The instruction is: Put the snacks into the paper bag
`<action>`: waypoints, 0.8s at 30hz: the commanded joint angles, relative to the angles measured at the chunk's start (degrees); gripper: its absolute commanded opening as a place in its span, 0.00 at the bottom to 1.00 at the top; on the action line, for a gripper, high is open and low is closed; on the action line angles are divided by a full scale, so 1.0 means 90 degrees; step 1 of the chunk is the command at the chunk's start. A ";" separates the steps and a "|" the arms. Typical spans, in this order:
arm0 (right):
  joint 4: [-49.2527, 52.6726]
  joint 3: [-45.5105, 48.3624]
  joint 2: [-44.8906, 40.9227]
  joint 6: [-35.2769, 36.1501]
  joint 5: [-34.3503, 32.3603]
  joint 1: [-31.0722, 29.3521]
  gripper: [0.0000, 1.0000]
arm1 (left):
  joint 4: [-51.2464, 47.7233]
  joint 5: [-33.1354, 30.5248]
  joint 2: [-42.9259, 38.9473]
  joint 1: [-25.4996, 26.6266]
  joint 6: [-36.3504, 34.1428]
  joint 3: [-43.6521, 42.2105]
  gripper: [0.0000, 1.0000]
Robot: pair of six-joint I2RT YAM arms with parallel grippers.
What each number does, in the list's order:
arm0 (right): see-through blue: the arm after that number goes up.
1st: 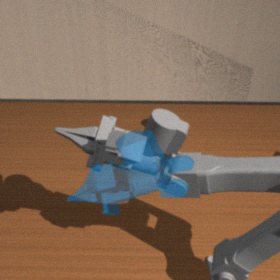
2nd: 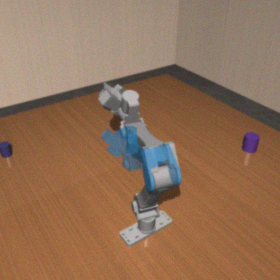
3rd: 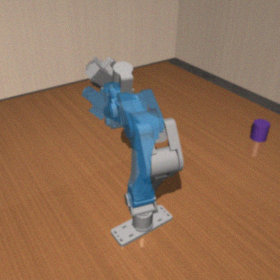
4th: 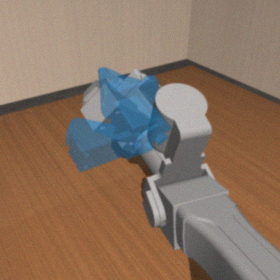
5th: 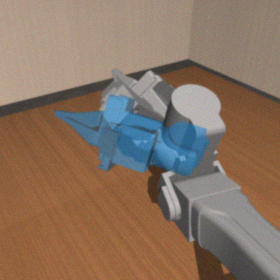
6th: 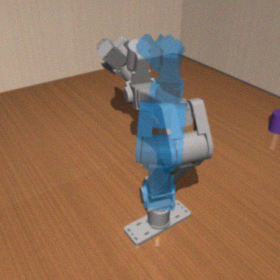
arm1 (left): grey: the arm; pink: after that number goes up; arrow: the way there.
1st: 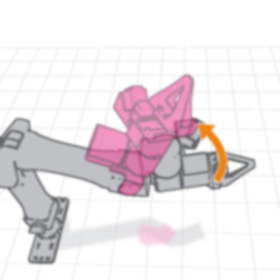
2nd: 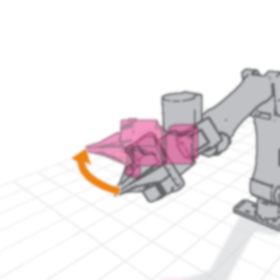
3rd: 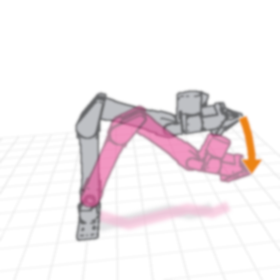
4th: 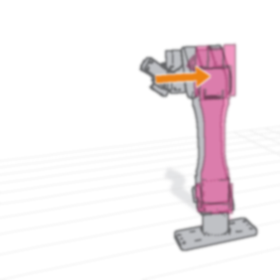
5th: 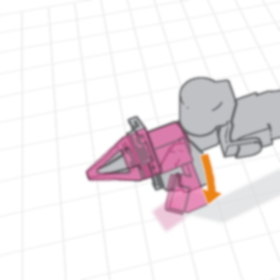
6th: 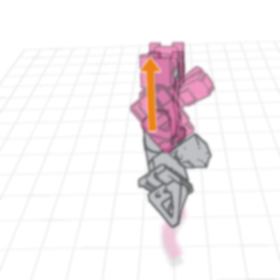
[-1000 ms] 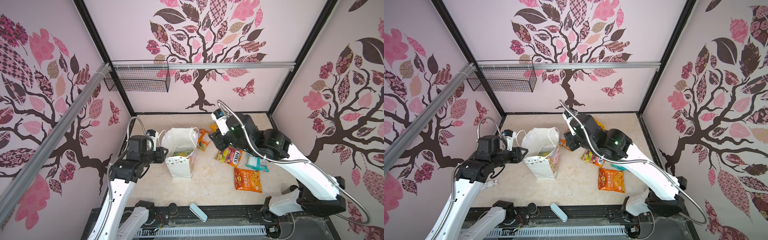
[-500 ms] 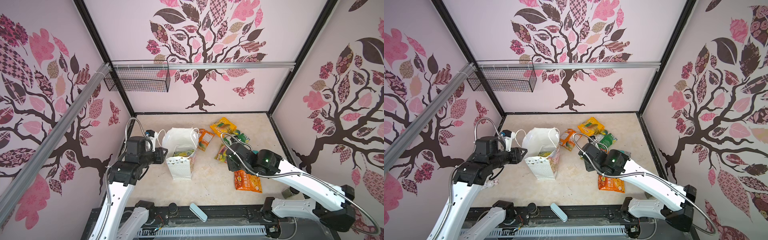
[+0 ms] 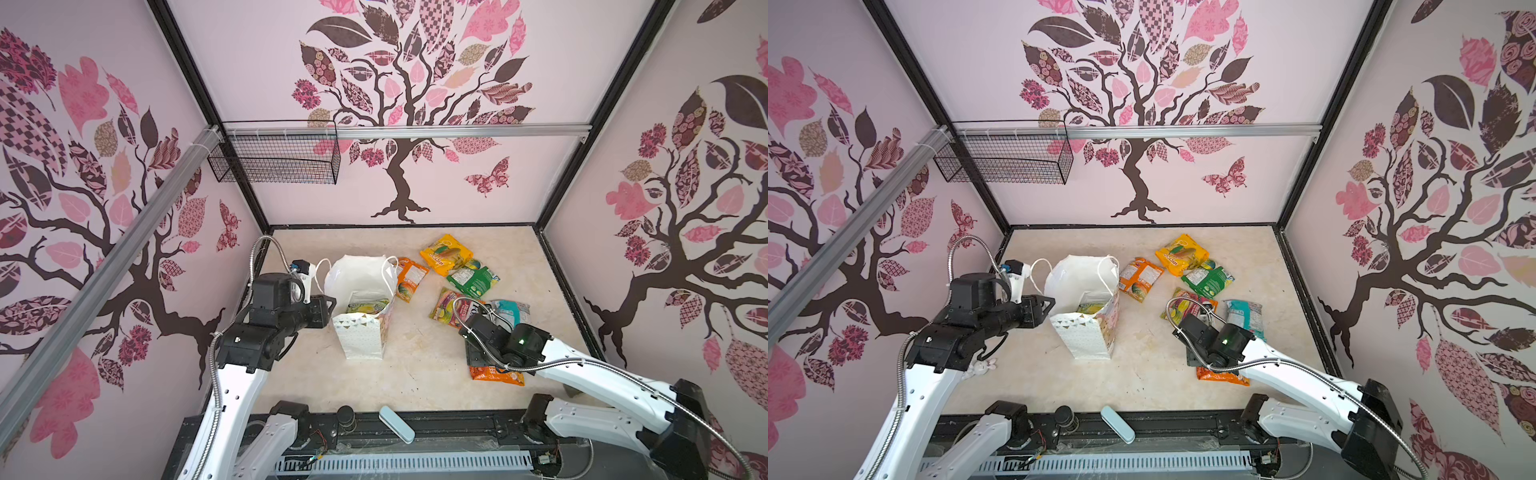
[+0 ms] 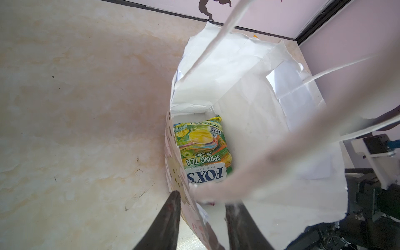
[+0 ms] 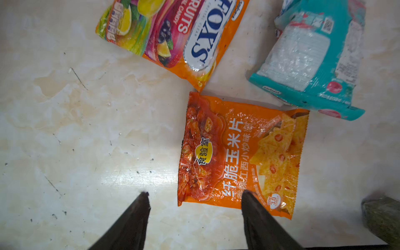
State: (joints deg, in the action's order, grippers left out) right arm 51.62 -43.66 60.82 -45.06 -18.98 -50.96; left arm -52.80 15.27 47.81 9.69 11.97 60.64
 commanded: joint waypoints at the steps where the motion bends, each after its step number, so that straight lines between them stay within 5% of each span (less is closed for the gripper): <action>1: -0.0423 0.0185 0.0078 -0.0179 0.0200 0.0030 0.70 | 0.0104 0.0090 -0.0049 0.0007 -0.0034 -0.0040 0.39; 24: -0.2298 0.1217 0.0274 0.0371 0.1053 0.0705 0.70 | 0.0092 0.0041 -0.0133 0.0008 -0.0050 0.0001 0.39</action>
State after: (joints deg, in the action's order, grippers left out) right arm 33.06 -33.26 62.74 -42.87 -10.94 -45.69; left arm -52.80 15.53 47.37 9.69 11.97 60.64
